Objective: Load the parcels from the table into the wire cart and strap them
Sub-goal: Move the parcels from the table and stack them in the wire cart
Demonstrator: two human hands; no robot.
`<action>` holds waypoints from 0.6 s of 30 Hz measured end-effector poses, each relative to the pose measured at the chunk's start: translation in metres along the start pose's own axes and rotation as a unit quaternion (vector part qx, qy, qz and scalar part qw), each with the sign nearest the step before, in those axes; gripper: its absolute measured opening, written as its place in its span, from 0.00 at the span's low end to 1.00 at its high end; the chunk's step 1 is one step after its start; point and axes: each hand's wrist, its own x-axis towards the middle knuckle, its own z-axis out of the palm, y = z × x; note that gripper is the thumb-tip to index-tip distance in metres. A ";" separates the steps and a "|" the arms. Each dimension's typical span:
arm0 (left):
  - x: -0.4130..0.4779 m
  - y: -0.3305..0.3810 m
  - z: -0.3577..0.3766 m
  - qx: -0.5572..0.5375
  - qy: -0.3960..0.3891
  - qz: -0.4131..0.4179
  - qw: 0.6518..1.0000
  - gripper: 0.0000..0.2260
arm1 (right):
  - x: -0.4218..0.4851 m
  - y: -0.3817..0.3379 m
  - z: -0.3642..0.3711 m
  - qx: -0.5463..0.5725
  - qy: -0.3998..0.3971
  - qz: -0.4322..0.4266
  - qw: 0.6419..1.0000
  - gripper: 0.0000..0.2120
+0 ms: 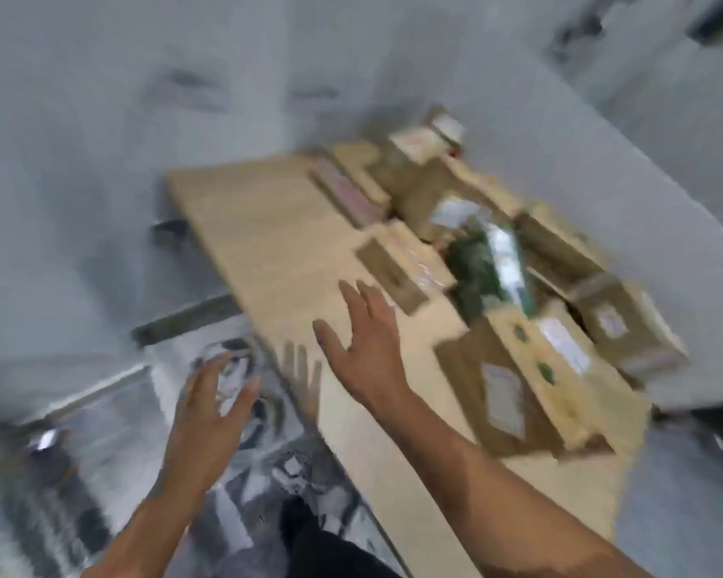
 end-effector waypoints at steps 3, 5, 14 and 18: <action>0.004 0.057 0.113 0.022 -0.131 0.039 0.990 0.32 | -0.030 0.098 -0.071 0.007 0.102 0.111 0.988 0.31; -0.005 0.089 0.183 0.011 -0.192 0.054 0.980 0.32 | -0.058 0.156 -0.107 0.005 0.138 0.174 0.975 0.31; -0.046 0.211 0.398 -0.051 -0.206 0.037 0.977 0.44 | -0.126 0.342 -0.182 0.084 0.165 0.279 0.942 0.31; -0.046 0.194 0.413 -0.024 -0.224 0.032 0.974 0.42 | -0.124 0.371 -0.184 0.201 0.118 0.297 0.926 0.32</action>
